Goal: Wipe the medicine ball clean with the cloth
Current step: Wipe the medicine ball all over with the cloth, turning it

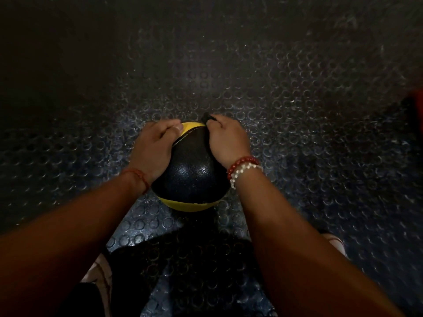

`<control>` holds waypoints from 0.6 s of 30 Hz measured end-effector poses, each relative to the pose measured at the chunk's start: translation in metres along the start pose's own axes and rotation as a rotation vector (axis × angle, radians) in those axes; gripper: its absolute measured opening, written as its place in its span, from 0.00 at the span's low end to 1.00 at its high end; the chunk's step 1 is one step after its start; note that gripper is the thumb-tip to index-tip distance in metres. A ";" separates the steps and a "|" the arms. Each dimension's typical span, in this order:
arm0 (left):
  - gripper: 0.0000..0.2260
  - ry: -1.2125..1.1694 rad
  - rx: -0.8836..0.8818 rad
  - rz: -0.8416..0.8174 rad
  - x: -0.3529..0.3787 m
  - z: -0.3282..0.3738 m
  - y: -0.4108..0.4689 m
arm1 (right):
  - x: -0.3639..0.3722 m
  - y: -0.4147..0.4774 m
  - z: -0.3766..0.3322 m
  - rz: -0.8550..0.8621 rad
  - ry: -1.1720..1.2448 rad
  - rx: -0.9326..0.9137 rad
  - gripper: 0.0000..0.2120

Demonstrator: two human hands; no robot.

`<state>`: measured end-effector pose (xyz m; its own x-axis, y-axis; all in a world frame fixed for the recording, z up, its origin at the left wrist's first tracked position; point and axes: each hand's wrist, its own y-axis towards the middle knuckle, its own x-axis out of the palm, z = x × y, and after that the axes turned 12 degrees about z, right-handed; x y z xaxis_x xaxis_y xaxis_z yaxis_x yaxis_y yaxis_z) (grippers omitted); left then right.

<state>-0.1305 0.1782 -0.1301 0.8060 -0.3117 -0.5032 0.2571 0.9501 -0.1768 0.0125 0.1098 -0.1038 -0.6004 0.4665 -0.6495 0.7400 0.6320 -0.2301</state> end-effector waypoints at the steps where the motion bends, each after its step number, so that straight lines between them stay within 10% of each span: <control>1: 0.19 -0.014 0.001 0.004 0.000 -0.001 -0.001 | 0.001 0.006 0.005 -0.030 0.018 0.063 0.14; 8: 0.18 -0.050 -0.036 0.015 -0.001 0.001 0.001 | 0.006 -0.029 0.043 0.131 0.358 0.545 0.16; 18: 0.22 0.032 0.068 -0.029 -0.005 -0.009 0.007 | 0.003 -0.047 0.005 0.248 0.081 -0.090 0.19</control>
<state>-0.1372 0.1860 -0.1365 0.7804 -0.3384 -0.5258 0.3164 0.9390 -0.1347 -0.0223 0.0786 -0.0989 -0.4295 0.6596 -0.6168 0.8396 0.5432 -0.0038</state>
